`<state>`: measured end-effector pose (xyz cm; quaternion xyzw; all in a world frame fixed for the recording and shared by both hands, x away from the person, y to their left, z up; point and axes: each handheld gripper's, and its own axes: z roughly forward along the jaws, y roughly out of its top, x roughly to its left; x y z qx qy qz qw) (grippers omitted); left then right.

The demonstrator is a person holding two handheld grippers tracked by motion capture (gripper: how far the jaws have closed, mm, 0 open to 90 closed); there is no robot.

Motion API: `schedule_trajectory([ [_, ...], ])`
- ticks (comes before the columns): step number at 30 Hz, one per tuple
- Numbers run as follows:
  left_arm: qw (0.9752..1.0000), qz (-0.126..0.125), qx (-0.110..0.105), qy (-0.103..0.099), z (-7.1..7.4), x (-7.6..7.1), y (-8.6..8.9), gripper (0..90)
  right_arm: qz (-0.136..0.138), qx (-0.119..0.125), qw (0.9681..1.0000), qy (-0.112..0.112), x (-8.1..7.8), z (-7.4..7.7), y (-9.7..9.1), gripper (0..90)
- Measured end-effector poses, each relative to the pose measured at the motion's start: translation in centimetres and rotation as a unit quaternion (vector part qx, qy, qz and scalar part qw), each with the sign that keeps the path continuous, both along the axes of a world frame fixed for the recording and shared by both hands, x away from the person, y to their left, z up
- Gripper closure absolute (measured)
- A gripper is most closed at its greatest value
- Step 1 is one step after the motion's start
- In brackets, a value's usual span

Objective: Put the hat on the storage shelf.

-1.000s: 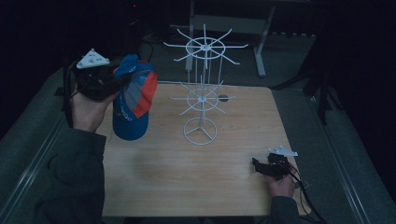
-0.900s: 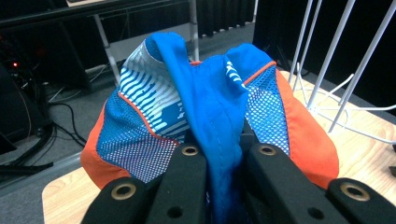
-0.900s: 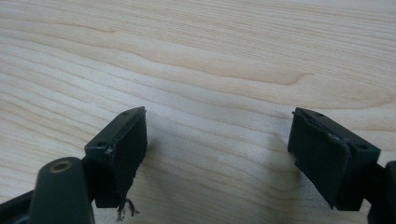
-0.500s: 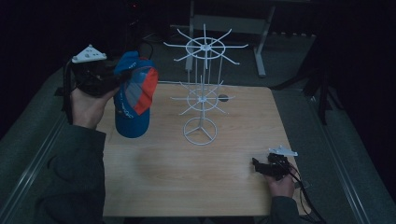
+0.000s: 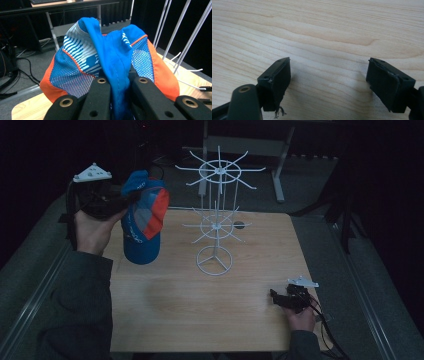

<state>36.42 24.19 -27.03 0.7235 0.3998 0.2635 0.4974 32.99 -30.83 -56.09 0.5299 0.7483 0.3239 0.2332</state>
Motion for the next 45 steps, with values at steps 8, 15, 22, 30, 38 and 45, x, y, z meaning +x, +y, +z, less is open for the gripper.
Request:
schedule_trajectory([
  [8, 1.0000, 0.003, -0.005, -0.005, 0.4, 0.1, 0.0, 88.7, 0.000, 0.000, 1.0000, 0.000, 0.0, 0.0, 0.0, 19.6],
  [15, 0.9999, 0.007, -0.007, -0.009, 1.0, 0.2, -0.1, 88.7, 0.000, 0.000, 1.0000, 0.000, 0.0, 0.0, 0.0, 19.7],
  [22, 0.9997, 0.014, -0.018, -0.013, 1.6, 0.7, -0.1, 88.7, 0.000, 0.001, 1.0000, 0.000, 0.0, 0.0, 0.0, 19.6],
  [30, 0.9993, 0.018, -0.026, -0.019, 2.2, 1.1, -0.5, 88.7, 0.000, 0.000, 1.0000, 0.000, 0.0, 0.0, 0.0, 19.6],
  [38, 0.9990, 0.020, -0.033, -0.024, 2.6, 1.1, -0.6, 88.7, 0.001, 0.000, 1.0000, 0.000, 0.0, 0.0, 0.0, 19.6],
  [45, 0.9985, 0.024, -0.043, -0.024, 2.7, 1.4, -0.5, 88.8, 0.001, -0.001, 1.0000, 0.000, 0.0, 0.0, 0.0, 19.6],
])
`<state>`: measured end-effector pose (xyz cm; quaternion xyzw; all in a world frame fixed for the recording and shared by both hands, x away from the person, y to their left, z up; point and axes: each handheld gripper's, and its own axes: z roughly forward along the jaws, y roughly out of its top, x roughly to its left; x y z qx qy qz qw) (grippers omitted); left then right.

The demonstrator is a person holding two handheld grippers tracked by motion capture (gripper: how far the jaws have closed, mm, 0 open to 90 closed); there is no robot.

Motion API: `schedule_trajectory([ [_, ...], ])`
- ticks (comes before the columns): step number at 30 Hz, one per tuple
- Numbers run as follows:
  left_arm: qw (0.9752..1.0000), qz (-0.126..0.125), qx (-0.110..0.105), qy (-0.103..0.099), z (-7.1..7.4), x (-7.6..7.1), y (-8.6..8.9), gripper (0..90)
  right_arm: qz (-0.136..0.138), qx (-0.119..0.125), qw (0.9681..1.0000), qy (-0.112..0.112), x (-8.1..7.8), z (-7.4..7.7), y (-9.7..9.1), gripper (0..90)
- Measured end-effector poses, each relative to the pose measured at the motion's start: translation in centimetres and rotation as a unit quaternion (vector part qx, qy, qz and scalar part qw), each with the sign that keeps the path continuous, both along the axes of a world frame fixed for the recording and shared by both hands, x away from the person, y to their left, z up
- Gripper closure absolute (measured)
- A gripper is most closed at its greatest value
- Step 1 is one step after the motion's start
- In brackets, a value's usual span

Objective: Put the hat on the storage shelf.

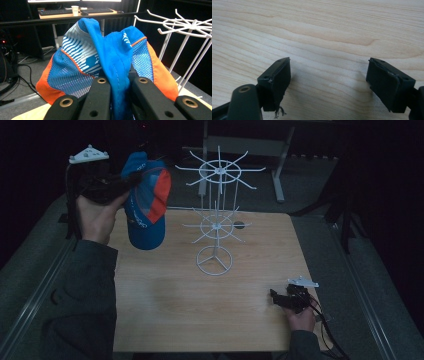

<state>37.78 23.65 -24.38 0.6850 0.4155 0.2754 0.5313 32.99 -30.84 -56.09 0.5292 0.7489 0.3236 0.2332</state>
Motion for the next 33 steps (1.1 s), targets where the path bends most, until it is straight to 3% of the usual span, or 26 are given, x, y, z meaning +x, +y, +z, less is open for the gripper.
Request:
schedule_trajectory([
  [9, 1.0000, 0.002, 0.008, -0.005, 0.6, 0.0, -0.3, 88.7, 0.000, 0.001, 1.0000, 0.001, 0.0, 0.0, 0.0, 19.6],
  [33, 0.9993, -0.021, -0.014, -0.028, 1.8, -0.4, -0.9, 88.7, 0.000, 0.000, 1.0000, 0.001, 0.0, 0.0, 0.0, 19.6],
])
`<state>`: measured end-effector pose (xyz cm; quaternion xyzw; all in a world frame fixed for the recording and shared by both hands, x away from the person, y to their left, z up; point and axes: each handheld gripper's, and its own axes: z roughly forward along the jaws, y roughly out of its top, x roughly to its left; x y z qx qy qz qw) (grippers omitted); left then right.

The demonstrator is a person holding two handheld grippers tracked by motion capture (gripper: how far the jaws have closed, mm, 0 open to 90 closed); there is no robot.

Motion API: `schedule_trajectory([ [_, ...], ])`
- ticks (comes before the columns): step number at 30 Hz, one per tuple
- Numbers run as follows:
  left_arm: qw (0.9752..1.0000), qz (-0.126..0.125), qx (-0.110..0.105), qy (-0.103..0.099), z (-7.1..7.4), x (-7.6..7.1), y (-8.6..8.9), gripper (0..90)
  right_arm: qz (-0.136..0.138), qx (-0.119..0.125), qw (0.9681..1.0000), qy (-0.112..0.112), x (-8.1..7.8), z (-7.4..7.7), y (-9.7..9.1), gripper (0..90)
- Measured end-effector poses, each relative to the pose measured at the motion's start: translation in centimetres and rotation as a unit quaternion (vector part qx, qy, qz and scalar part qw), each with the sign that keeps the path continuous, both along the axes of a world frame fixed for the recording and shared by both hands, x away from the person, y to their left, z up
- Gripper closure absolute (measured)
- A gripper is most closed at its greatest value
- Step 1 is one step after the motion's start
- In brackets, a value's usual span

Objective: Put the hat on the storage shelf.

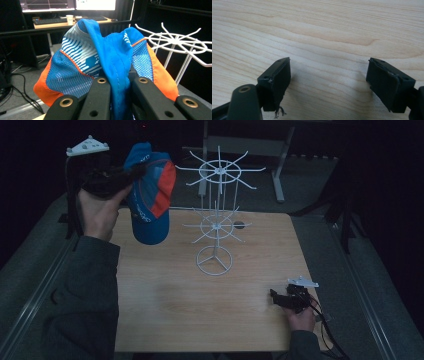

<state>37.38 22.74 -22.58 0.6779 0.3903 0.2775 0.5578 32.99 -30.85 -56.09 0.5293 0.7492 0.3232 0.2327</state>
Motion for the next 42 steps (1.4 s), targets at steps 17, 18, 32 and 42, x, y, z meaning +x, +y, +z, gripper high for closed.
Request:
schedule_trajectory([
  [17, 0.9993, -0.004, -0.033, -0.017, 0.8, -0.2, -0.2, 88.7, 0.000, 0.000, 1.0000, 0.000, 0.0, 0.0, 0.0, 19.6],
  [18, 0.9992, -0.010, -0.034, -0.018, 0.7, -0.1, -0.4, 88.7, 0.000, 0.001, 1.0000, -0.001, 0.0, 0.0, 0.0, 19.6],
  [32, 0.9939, -0.104, -0.037, -0.005, -0.9, 0.2, -1.4, 88.5, 0.000, 0.001, 1.0000, 0.000, 0.0, 0.0, 0.0, 19.6],
  [42, 0.9913, -0.124, 0.025, 0.035, -3.6, 1.0, -1.9, 88.0, 0.000, 0.001, 1.0000, -0.001, 0.0, 0.0, 0.0, 19.6],
])
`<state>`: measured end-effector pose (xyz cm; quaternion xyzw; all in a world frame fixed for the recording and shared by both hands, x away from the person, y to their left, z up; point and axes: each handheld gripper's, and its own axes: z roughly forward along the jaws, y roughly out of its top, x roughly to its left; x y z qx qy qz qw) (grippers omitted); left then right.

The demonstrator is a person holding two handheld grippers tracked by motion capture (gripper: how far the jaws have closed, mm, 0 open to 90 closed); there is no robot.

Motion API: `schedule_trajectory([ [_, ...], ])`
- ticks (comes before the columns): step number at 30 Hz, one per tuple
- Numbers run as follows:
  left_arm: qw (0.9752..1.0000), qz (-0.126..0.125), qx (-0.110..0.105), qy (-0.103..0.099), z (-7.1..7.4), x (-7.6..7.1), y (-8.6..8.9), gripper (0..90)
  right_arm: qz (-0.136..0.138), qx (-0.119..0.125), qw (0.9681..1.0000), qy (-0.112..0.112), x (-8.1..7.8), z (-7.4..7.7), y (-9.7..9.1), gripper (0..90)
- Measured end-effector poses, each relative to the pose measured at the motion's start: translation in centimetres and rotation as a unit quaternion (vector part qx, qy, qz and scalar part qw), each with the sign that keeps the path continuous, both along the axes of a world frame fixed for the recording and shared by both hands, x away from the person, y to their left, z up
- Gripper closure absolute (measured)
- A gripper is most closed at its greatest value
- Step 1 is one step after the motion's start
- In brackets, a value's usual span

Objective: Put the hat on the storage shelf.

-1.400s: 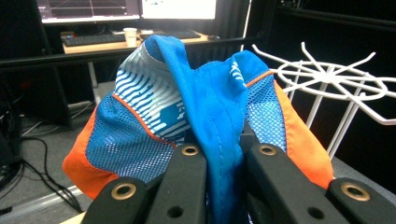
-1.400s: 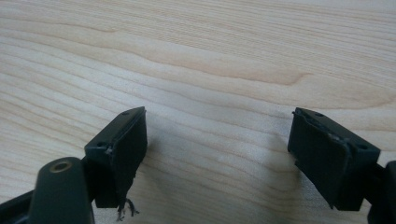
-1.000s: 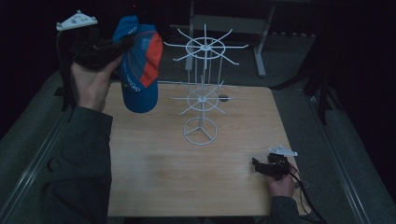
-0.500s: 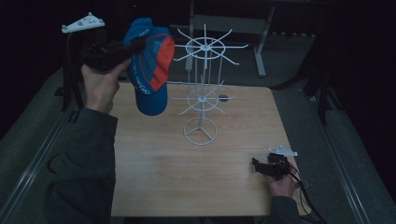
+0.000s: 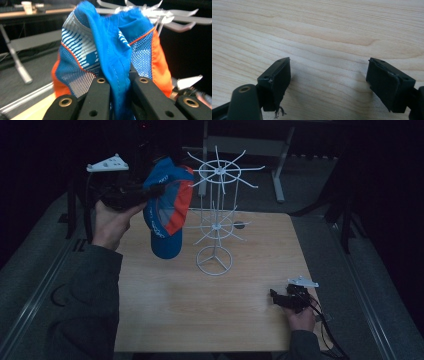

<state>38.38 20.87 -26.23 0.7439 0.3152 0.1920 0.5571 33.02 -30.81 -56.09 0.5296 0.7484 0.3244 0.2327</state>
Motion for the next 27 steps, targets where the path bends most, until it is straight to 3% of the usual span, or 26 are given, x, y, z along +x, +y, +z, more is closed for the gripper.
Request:
schedule_trajectory([
  [8, 0.9987, 0.006, 0.041, 0.029, -1.8, 0.6, -0.6, 83.0, 0.000, 0.000, 1.0000, 0.000, 0.0, 0.0, 0.0, 19.6],
  [15, 0.9980, 0.002, 0.052, 0.037, -2.1, 0.8, -1.2, 75.7, 0.000, 0.000, 1.0000, 0.000, 0.0, 0.0, 0.0, 19.6],
  [20, 0.9968, 0.012, 0.073, 0.031, -2.1, 0.5, -1.5, 58.0, 0.000, 0.000, 1.0000, 0.000, 0.0, 0.0, 0.0, 19.6],
  [27, 0.9967, 0.038, 0.070, 0.018, -1.9, 0.1, -1.5, 42.9, 0.000, 0.000, 1.0000, 0.000, 0.0, 0.0, 0.0, 19.6],
])
